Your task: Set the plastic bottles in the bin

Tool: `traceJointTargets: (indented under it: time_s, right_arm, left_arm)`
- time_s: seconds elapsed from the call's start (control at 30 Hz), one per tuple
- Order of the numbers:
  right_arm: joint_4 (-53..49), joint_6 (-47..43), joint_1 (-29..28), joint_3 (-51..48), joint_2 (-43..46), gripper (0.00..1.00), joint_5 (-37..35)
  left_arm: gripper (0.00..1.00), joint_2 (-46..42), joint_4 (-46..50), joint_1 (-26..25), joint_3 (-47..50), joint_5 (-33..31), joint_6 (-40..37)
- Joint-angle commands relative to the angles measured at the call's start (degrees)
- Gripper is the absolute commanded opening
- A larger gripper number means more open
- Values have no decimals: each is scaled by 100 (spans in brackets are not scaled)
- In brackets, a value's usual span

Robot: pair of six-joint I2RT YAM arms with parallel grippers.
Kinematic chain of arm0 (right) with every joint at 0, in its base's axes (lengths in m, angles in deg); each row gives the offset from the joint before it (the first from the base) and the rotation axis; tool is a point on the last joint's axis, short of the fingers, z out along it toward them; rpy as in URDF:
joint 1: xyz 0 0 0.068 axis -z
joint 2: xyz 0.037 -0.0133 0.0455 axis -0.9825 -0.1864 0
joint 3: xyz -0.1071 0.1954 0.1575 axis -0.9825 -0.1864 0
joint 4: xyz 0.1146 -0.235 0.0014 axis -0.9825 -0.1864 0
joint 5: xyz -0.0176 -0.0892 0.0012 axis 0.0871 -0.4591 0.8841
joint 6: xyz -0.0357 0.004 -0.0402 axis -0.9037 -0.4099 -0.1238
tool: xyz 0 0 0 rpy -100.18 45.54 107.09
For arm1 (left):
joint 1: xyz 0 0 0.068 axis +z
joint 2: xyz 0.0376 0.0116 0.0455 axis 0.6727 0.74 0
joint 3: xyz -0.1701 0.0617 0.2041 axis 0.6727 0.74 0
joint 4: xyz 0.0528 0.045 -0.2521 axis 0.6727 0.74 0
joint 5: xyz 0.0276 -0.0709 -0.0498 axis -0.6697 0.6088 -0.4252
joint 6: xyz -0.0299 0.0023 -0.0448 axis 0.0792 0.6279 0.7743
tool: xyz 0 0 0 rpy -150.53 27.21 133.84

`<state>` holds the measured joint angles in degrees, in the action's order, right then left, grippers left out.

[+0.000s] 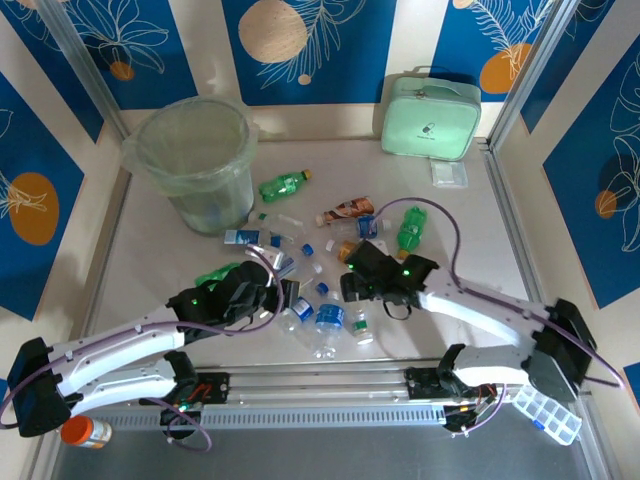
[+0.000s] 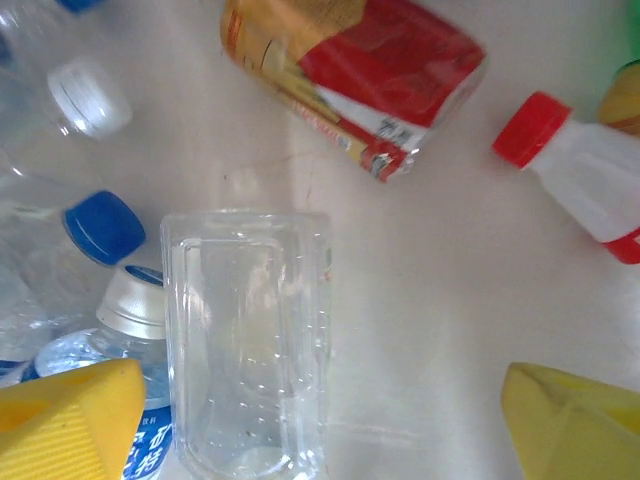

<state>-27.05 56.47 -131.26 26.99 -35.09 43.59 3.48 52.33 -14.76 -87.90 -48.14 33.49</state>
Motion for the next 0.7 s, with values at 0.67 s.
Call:
traceJointTargets:
  time_s: [0.67]
  right_arm:
    - [206, -382, 168, 773, -1935, 76, 189]
  left_arm:
    - [66, -91, -169, -18, 64, 166, -37]
